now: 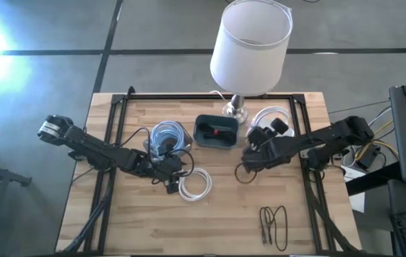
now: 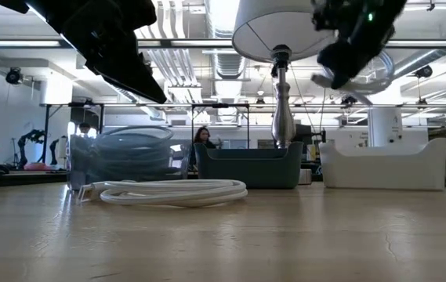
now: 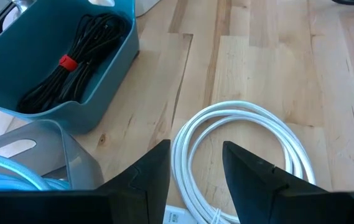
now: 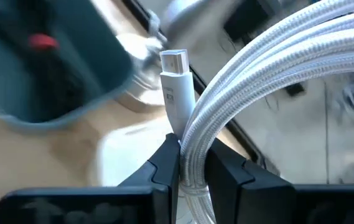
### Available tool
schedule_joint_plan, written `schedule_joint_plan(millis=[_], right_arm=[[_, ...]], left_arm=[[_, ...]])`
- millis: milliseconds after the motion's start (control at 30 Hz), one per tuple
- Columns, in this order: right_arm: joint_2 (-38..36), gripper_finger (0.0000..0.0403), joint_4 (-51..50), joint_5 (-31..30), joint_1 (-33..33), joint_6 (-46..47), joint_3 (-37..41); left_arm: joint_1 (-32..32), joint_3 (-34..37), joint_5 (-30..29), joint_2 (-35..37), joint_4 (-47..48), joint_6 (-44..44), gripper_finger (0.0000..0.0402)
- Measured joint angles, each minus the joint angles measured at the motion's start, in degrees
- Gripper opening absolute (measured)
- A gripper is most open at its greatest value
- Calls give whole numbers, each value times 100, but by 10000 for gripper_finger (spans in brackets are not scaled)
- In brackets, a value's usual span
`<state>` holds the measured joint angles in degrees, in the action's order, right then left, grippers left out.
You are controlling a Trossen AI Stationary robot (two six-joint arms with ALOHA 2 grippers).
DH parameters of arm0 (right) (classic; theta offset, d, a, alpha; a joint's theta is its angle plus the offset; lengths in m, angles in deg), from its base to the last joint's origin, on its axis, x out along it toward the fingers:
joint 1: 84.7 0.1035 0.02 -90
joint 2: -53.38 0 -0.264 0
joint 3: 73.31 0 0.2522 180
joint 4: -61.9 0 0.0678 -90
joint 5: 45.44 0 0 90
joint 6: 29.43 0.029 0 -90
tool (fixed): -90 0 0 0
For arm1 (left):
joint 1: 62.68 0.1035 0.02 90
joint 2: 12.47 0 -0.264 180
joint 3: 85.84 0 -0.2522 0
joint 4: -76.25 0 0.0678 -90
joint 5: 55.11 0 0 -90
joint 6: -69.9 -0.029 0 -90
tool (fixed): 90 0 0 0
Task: Pick & Place USB Port
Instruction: Put the right white HDMI cable into the white bin
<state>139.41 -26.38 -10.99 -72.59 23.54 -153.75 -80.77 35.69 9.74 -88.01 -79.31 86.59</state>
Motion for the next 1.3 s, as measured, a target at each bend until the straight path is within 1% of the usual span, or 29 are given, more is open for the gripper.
schedule_joint_plan(millis=[100, 200, 400, 500, 567, 667, 933, 1167, 1300], right_arm=[[-161, 54, 121, -1, -290, 415, 491], [-384, 54, 691, -1, -517, 530, 1022], [-863, 54, 2714, 37, -998, -258, 2089], [-1045, 54, 3704, 243, -1261, -652, 2572], [-1161, 54, 4221, 308, -1425, -789, 2848], [-1271, 54, 4761, 467, -1602, -698, 3158], [-1282, 54, 4933, 521, -1693, 235, 3487], [-1280, 55, 4944, 508, -1693, 106, 3508], [-1280, 70, 4946, 506, -1693, 98, 3502]], left_arm=[[0, 0, 0, 0, 1, 2, 149], [0, 0, -2, 0, -1, 2, 149], [0, 0, -2, 0, -17, 2, 149], [0, 0, -2, 0, -34, 2, 149], [0, 0, -2, 0, -44, 2, 149], [0, 0, -2, 0, -48, 0, 149], [0, 0, -2, 0, -48, -20, 149], [0, 0, -2, 0, -48, -35, 149], [0, 0, -2, 0, -48, -39, 149]])
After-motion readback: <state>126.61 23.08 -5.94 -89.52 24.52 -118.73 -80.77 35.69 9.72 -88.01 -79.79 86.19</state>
